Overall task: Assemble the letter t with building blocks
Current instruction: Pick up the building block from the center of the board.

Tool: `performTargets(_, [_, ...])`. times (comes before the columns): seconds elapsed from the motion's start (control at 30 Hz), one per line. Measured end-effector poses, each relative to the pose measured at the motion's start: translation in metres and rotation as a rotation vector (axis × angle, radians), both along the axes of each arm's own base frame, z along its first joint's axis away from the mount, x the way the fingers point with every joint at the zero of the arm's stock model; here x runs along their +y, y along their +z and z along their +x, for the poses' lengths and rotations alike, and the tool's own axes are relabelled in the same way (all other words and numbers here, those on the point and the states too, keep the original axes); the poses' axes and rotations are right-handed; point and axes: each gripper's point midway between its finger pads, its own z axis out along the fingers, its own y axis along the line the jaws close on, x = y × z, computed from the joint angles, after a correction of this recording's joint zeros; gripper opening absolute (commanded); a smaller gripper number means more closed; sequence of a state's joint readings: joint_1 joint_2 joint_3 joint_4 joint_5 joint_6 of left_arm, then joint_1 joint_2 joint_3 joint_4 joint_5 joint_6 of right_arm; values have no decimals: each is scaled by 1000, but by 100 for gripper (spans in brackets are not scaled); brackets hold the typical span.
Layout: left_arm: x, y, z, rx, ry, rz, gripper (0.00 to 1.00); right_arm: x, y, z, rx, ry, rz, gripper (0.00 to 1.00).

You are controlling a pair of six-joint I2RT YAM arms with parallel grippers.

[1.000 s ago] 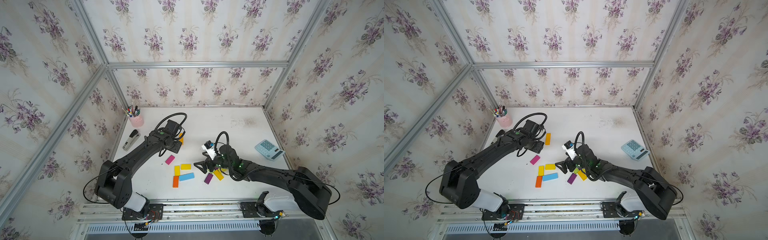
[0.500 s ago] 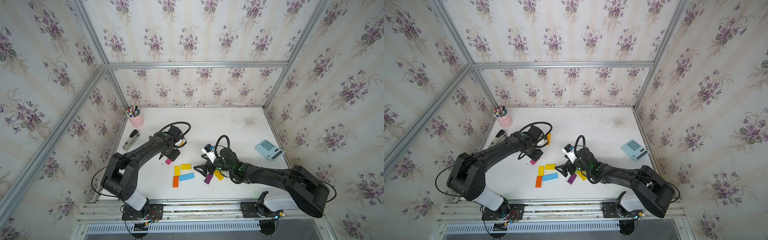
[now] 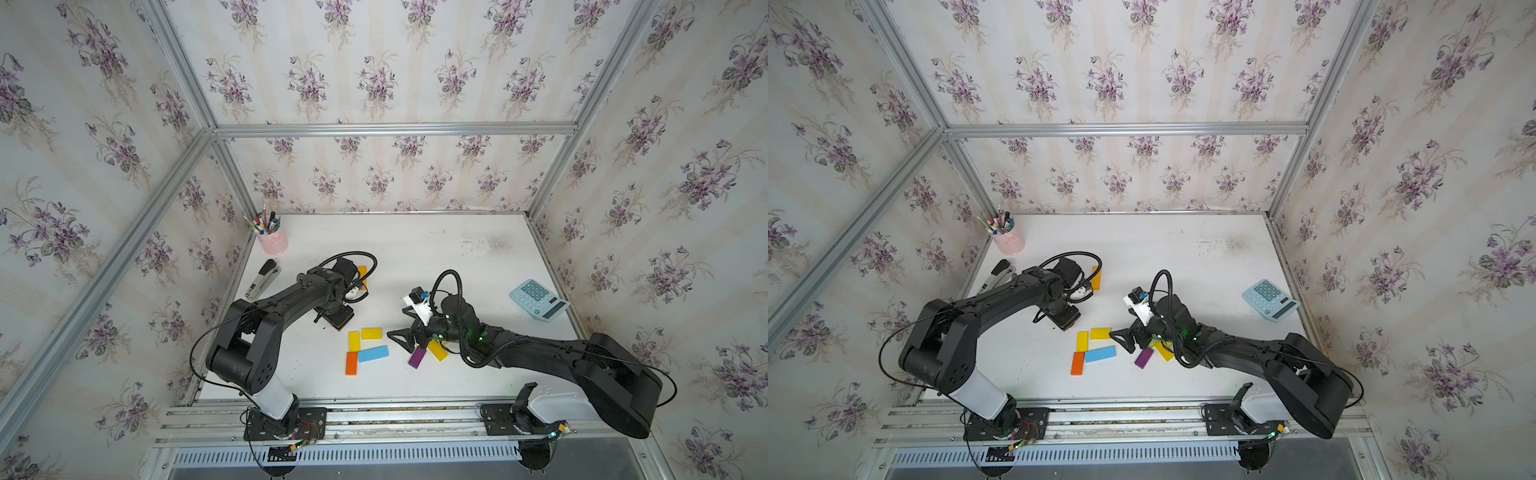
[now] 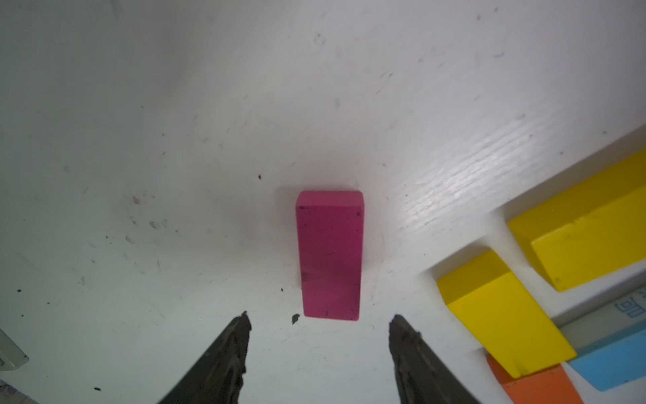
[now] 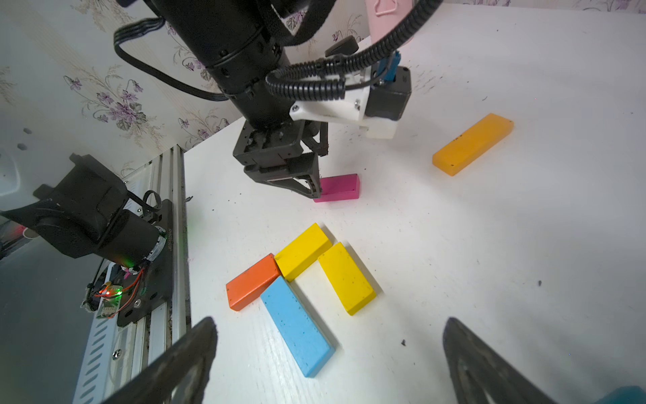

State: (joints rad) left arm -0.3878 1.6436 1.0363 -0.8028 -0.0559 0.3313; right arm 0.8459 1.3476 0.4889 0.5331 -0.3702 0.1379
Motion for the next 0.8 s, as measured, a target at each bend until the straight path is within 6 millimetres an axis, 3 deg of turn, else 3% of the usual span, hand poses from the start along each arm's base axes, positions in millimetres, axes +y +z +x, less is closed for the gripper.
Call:
performTargets(0.4, [-8,-7,15,-19,1,-20,61,0,-1,0,-3,1,-3,100])
performTargets(0.8, [-9,-19,11,29,8,-21,60,0,-2,0,0,2,-9,100])
